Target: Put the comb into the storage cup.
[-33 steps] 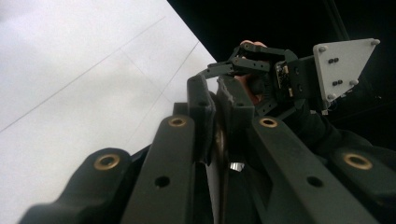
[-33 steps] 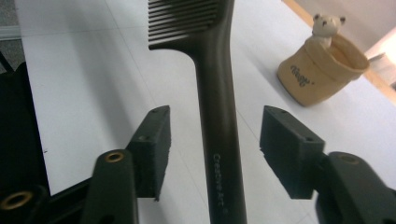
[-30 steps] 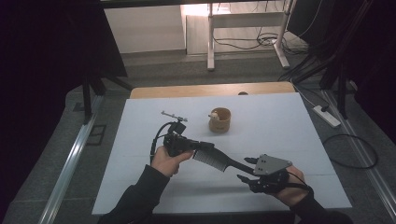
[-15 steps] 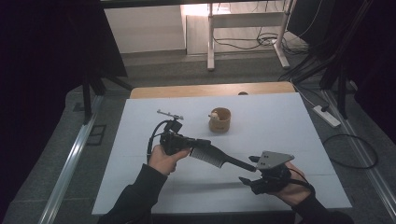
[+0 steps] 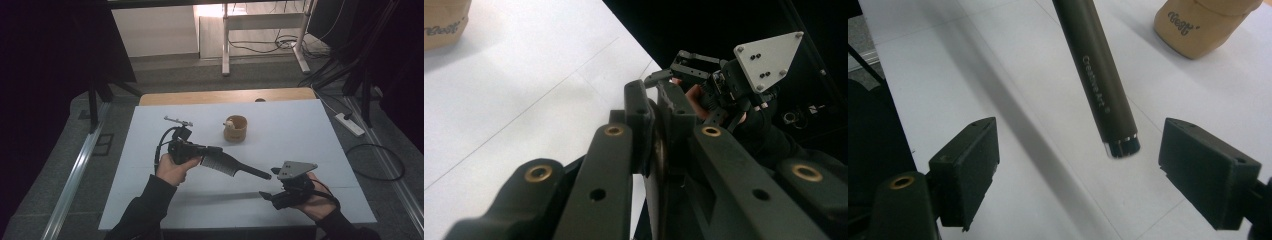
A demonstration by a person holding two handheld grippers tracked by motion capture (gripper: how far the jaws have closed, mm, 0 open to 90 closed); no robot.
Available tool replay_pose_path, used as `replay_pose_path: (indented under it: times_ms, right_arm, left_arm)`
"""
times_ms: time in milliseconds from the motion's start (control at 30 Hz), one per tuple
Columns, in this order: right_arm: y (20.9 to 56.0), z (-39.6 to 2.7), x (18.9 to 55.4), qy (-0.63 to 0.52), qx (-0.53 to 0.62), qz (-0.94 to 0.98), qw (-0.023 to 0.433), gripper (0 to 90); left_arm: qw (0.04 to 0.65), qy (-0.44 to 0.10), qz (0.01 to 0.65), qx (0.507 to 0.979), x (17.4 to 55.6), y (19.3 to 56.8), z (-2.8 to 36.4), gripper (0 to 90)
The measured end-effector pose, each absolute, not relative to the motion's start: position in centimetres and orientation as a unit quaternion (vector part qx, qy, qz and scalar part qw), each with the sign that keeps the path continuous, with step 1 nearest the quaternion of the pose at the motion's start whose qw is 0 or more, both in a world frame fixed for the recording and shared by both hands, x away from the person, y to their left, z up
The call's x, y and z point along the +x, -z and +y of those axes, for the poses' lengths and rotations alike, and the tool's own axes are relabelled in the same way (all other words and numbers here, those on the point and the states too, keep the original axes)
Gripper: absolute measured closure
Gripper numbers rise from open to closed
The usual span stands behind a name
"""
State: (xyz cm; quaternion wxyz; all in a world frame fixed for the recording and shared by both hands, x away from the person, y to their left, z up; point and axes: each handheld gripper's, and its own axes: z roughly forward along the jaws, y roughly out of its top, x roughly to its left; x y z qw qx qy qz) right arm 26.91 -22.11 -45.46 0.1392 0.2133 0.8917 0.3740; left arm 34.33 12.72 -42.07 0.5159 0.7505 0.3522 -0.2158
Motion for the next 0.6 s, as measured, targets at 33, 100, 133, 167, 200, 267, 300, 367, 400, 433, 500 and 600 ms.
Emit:
replay_pose_path:
  times_ms: [33, 100, 133, 167, 200, 267, 300, 367, 400, 433, 500, 600]
  right_arm:
    - [45.5, -22.2, 26.9, -0.374, 0.215, 0.892, 0.138, 16.8]
    - [45.5, -22.3, 26.9, -0.373, 0.22, 0.891, 0.133, 15.1]
    - [45.5, -22.4, 27.0, -0.372, 0.224, 0.891, 0.13, 14.1]
    - [45.5, -22.5, 27.0, -0.371, 0.226, 0.892, 0.127, 13.5]
    - [45.5, -22.5, 27.0, -0.37, 0.227, 0.892, 0.125, 13.1]
    - [45.6, -22.6, 27.0, -0.366, 0.231, 0.893, 0.121, 11.0]
    - [45.7, -22.6, 27.1, -0.363, 0.232, 0.894, 0.12, 9.8]
    - [45.8, -22.6, 27.1, -0.357, 0.234, 0.897, 0.117, 8.3]
    - [45.9, -22.6, 27.1, -0.355, 0.235, 0.897, 0.117, 7.7]
    - [45.9, -22.6, 27.1, -0.353, 0.235, 0.898, 0.117, 7.3]
    - [46.0, -22.6, 27.0, -0.352, 0.237, 0.898, 0.119, 6.0]
    - [46.0, -22.7, 27.0, -0.35, 0.243, 0.896, 0.123, 3.4]
  left_arm:
    - [0.516, 0.213, 0.353, 0.751, 34.3, 42.0, 12.8, 83.4]
    - [0.516, 0.211, 0.352, 0.751, 34.4, 42.0, 12.9, 83.5]
    - [0.516, 0.211, 0.352, 0.752, 34.4, 41.9, 12.9, 83.5]
    - [0.516, 0.209, 0.353, 0.752, 34.4, 41.9, 13.0, 83.4]
    - [0.516, 0.209, 0.353, 0.752, 34.4, 41.9, 13.0, 83.4]
    - [0.517, 0.208, 0.354, 0.751, 34.4, 41.8, 13.1, 83.4]
    - [0.517, 0.207, 0.355, 0.751, 34.5, 41.8, 13.2, 83.4]
    - [0.517, 0.206, 0.356, 0.751, 34.5, 41.7, 13.3, 83.4]
    - [0.517, 0.205, 0.356, 0.751, 34.6, 41.7, 13.3, 83.5]
    - [0.517, 0.204, 0.357, 0.751, 34.6, 41.8, 13.4, 83.4]
    - [0.517, 0.201, 0.359, 0.751, 34.7, 41.8, 13.6, 83.4]
    - [0.518, 0.198, 0.361, 0.75, 34.9, 41.7, 13.8, 83.4]
